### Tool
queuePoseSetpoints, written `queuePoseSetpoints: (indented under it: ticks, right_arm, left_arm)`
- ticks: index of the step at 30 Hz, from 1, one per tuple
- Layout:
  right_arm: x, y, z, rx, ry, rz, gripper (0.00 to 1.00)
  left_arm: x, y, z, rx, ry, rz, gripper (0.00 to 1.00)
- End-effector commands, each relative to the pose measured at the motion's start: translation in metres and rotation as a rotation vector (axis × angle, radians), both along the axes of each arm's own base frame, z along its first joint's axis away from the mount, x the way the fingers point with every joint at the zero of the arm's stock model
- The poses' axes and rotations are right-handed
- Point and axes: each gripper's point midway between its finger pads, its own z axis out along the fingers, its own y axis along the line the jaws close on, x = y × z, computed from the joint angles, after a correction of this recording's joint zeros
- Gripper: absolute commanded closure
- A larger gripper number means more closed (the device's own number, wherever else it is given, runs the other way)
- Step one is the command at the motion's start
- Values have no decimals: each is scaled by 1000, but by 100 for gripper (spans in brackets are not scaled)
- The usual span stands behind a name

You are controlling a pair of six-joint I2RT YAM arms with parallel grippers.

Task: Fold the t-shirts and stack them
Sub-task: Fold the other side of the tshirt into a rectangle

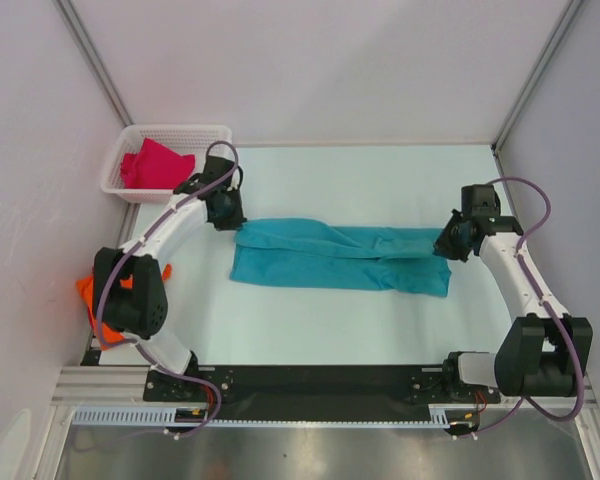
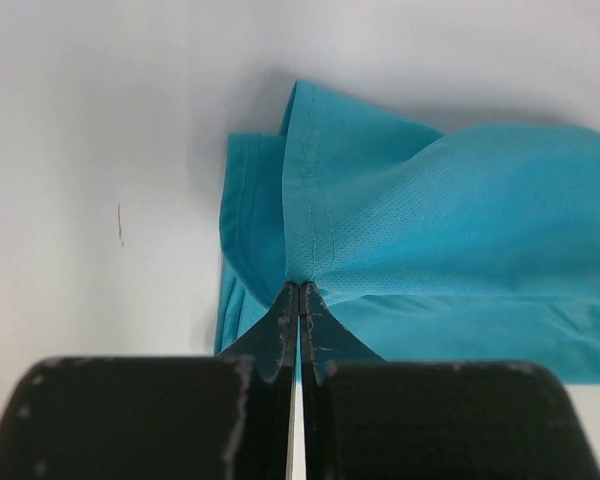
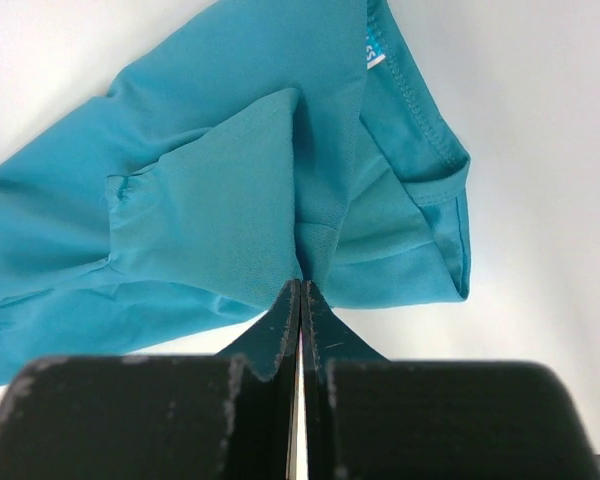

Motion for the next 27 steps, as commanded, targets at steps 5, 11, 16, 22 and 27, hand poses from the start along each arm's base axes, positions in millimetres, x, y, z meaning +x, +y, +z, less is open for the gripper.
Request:
queuePoseSetpoints:
  ticks: [5,11,16,22,27]
  right_arm:
    - [-21,-5,9,-38,1,-10,100]
    - [-30,-10,-6,-59,58,-31,100]
    - [-30,-4,-16,-36,89,-16,75]
    - [-27,-4,-16,-36,81,-12,54]
    - [-19,-3,-15,-32,73,-10,53]
  left_arm:
    - [-51,2,16,-17,-19,-51,100]
    - [-70,-3,8,-49,7,-75,100]
    - [-78,-12,3,-76,33,-107,98]
    - [-83,-16,2,-91,37,-126,41]
    - [-81,-14,11,-84,9,-125,13]
